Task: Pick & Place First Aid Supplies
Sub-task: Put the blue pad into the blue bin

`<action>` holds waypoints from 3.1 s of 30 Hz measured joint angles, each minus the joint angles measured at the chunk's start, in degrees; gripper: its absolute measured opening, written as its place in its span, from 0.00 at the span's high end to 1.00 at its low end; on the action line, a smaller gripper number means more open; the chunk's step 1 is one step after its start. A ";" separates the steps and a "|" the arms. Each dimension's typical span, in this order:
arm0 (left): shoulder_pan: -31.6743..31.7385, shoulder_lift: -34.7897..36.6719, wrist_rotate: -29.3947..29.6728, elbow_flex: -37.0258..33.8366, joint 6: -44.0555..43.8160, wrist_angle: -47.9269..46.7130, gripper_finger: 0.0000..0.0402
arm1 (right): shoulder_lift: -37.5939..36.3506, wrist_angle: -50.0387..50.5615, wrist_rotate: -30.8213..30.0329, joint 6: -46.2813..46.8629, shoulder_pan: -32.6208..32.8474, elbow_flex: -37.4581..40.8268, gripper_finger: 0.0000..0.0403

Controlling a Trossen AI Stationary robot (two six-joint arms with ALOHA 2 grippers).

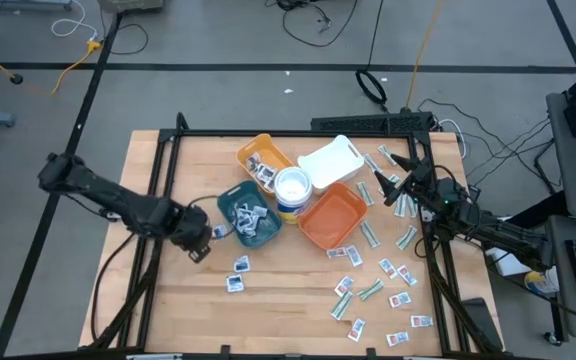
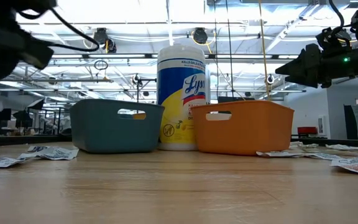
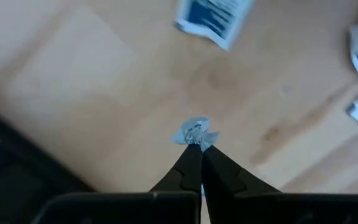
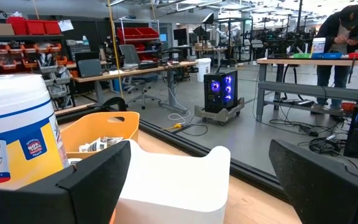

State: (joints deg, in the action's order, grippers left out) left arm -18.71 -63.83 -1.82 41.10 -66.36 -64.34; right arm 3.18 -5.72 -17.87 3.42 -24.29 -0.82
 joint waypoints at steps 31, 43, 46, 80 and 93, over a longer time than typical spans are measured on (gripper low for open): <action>22.94 -30.14 1.85 27.50 23.26 3.30 1.00 | 0.00 0.00 0.00 0.00 0.01 0.01 0.06; 22.94 -31.26 0.28 27.47 23.19 7.80 0.80 | 0.00 0.00 -0.01 0.01 0.01 0.01 0.06; 22.92 -30.88 0.35 27.44 23.20 6.38 0.65 | 0.00 0.00 0.00 0.00 0.01 0.02 0.06; -4.62 -25.05 2.53 27.43 44.56 8.18 0.34 | 0.00 0.00 0.00 0.01 0.01 0.01 0.06; -14.09 -27.22 2.10 21.76 37.31 14.58 0.34 | 0.00 0.00 0.00 0.00 0.00 0.02 0.06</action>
State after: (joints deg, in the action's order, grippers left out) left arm -32.79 -91.05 0.28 62.86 -29.06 -49.76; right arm 3.18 -5.72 -17.87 3.42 -24.29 -0.80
